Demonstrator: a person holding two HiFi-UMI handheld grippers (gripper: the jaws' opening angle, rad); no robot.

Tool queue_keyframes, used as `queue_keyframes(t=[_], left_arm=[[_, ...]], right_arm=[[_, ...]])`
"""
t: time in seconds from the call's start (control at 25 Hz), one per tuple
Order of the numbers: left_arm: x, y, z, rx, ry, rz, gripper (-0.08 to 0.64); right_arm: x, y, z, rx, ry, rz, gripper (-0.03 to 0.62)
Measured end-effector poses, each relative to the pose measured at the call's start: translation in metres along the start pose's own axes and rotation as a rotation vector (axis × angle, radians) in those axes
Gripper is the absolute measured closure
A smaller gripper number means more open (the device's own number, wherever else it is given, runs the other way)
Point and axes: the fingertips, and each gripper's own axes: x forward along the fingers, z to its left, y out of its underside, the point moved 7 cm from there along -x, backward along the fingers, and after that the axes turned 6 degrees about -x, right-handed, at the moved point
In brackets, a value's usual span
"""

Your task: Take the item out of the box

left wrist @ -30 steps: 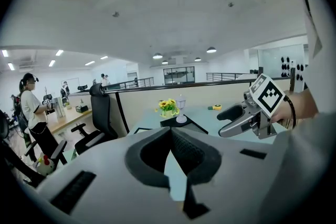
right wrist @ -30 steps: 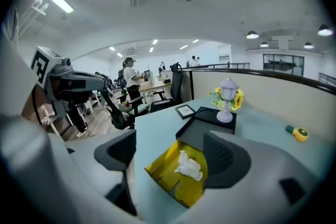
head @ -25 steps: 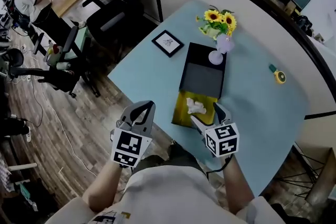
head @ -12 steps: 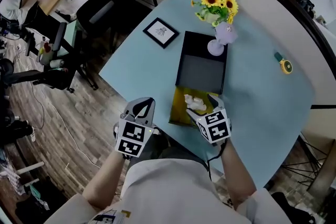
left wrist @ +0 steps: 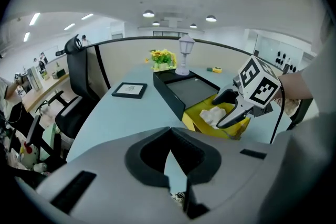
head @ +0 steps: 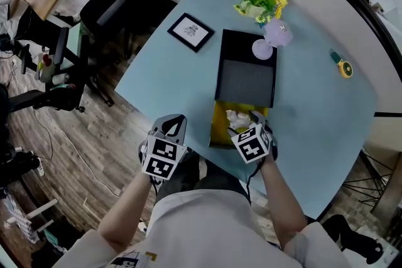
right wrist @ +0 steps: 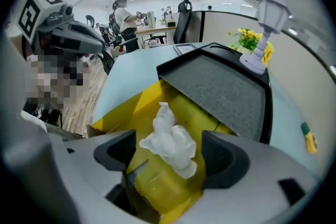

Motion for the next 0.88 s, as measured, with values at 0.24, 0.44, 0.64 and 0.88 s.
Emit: queue_keyframes(t=[0.24,0.44,0.64,0.88], left_arm=[[0.016,0.022,0.013,0.005,0.039,0.058,0.555],[0.023,0.033,0.01,0.03,0.083,0.073,0.555],[0.017,0.039,0.011,0.024,0.095,0.077,0.555],[0.0,0.036,0.017,0.038,0.081,0.059,0.555]], right_arm=[[0.023,0.005,0.007,-0.009,0.043,0.088,0.202],[0.028,0.008,0.008,0.019,0.038,0.114,0.239],[0.027,0.006,0.012,0.056,0.045,0.096,0.364],[0.01,-0.006,0.006,0.097,0.05,0.036,0.424]])
